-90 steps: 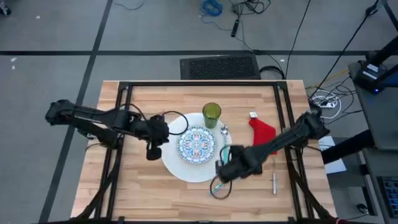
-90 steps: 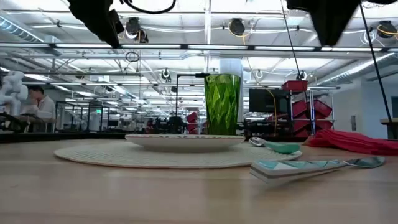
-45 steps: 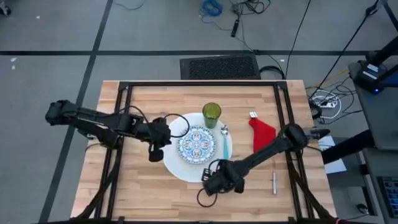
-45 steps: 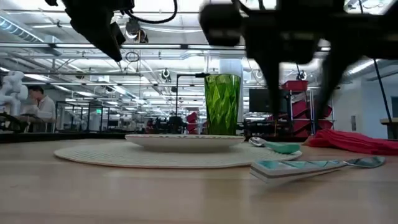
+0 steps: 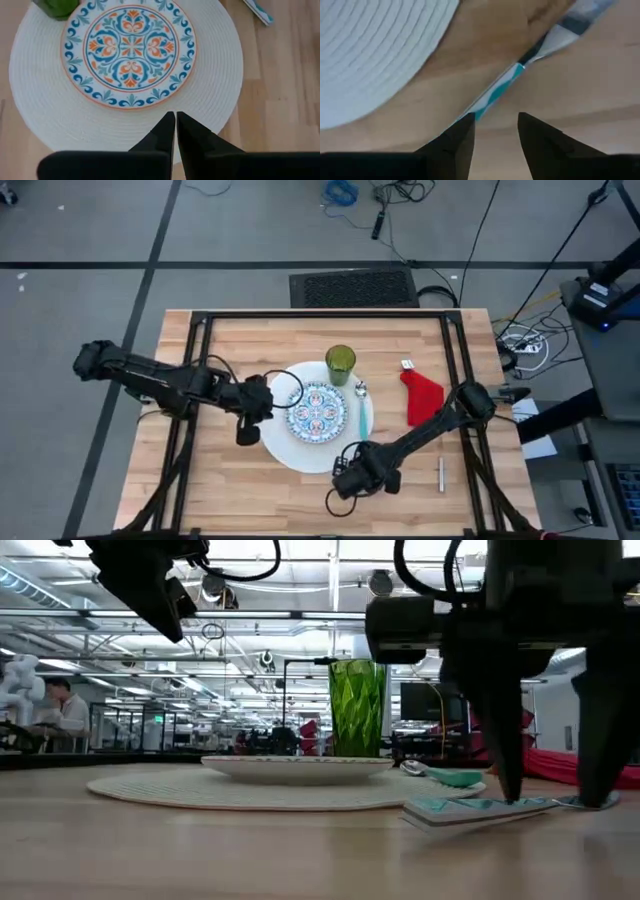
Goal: Set table place
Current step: Put the white knife between the white plate and light blue on the white table placemat
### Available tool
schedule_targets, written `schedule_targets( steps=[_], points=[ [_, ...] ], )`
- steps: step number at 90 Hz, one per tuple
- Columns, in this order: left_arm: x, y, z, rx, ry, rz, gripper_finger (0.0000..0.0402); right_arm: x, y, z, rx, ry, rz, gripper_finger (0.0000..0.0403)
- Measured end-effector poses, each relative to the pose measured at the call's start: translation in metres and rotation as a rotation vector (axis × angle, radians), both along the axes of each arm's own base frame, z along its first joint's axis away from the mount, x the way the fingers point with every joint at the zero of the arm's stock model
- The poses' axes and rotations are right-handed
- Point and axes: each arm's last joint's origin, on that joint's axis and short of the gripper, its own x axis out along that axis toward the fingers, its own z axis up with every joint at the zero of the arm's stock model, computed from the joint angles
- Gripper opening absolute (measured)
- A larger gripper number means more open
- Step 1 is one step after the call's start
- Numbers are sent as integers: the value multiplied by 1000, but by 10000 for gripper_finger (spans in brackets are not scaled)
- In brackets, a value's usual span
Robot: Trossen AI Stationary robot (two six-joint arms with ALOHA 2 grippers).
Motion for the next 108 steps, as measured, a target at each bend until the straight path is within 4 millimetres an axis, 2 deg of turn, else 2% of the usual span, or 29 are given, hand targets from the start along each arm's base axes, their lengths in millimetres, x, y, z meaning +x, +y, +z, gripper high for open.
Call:
schedule_targets(
  steps=[33, 64, 74, 90, 108],
  points=[
    [0, 0, 0, 1, 2, 0, 3, 2, -4, 9, -7, -42, -5, 137],
    [1, 0, 1, -3, -17, 0, 3, 5, -20, -9, -10, -30, -34, 134],
    [1, 0, 1, -3, -17, 1, 3, 4, -21, -10, -7, -27, -25, 110],
    [1, 0, 1, -3, -17, 0, 3, 2, -22, -11, -14, -10, -14, 19],
    [1, 0, 1, -2, -17, 0, 3, 0, -20, -9, -29, -4, -6, 14]
  ],
)
